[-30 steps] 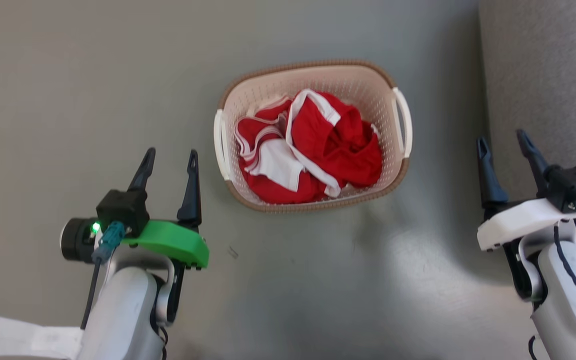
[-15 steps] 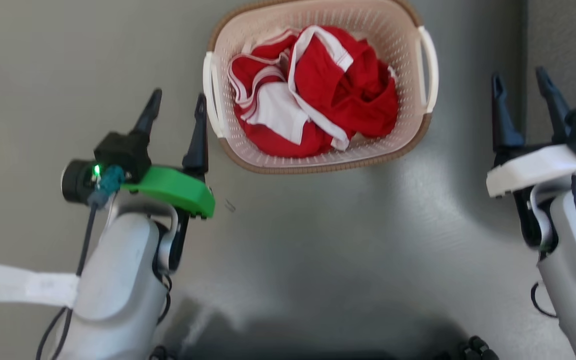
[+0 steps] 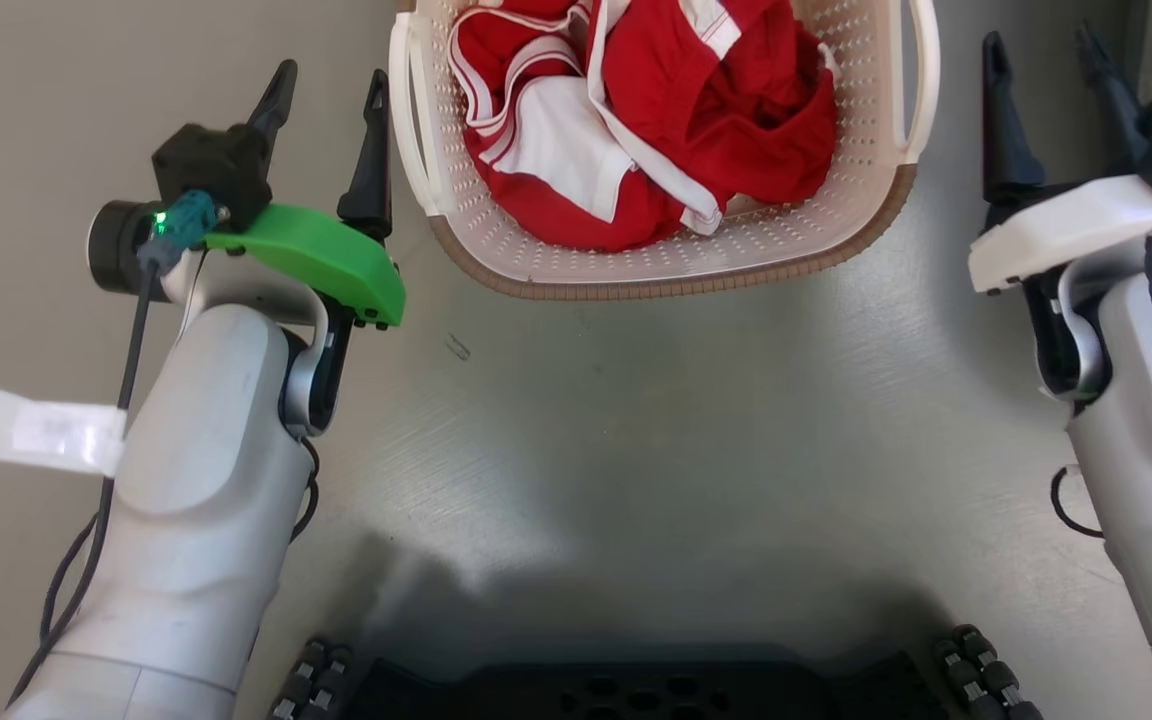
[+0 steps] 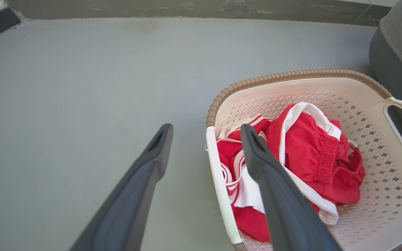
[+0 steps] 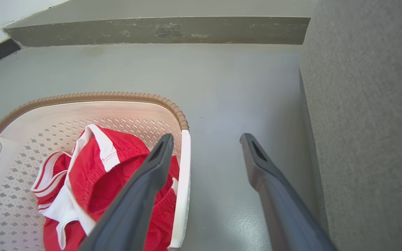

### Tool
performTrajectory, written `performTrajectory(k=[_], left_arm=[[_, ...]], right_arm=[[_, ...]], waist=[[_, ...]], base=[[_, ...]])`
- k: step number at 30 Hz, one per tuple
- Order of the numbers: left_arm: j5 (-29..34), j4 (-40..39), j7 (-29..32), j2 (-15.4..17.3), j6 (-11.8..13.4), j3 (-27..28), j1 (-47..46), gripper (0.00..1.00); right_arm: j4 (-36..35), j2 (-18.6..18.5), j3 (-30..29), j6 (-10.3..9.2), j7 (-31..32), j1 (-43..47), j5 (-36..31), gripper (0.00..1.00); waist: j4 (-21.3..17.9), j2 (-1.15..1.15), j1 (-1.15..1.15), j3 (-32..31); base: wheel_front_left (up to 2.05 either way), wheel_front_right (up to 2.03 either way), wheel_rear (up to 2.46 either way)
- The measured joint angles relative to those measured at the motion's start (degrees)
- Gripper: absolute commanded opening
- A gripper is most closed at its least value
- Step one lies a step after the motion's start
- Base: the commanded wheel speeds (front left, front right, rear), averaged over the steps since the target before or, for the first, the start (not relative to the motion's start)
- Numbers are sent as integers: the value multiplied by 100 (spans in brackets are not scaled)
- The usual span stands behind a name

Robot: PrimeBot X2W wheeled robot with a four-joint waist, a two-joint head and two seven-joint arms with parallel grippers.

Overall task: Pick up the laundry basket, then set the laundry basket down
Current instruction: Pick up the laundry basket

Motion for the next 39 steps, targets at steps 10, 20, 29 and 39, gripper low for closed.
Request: performTrajectory(k=[10,20,29,39], left_arm=[[-326,985,156,-91,-296,-105,-532,100],[-403,1592,186,-102,-476,-243,-1005,100],[-678,2216,441,-125,-571,-261,-1317,100],[-1022,2579,542,-253,-671,-250,-1610,0]], right_arm=[[975,349,219,148,129,-633,38,100],[1683,503,370,252,177,-1111,35,100],[2111,641,472,347,175,-1554,13,100],[2542,850,559,452,137,-1789,-10,0]], waist=[[-15,0,0,279],[-114,0,0,577],[-248,0,-1,787],[-348,0,-1,858]], base=[[0,0,0],[0,0,0],[0,0,0],[0,0,0]])
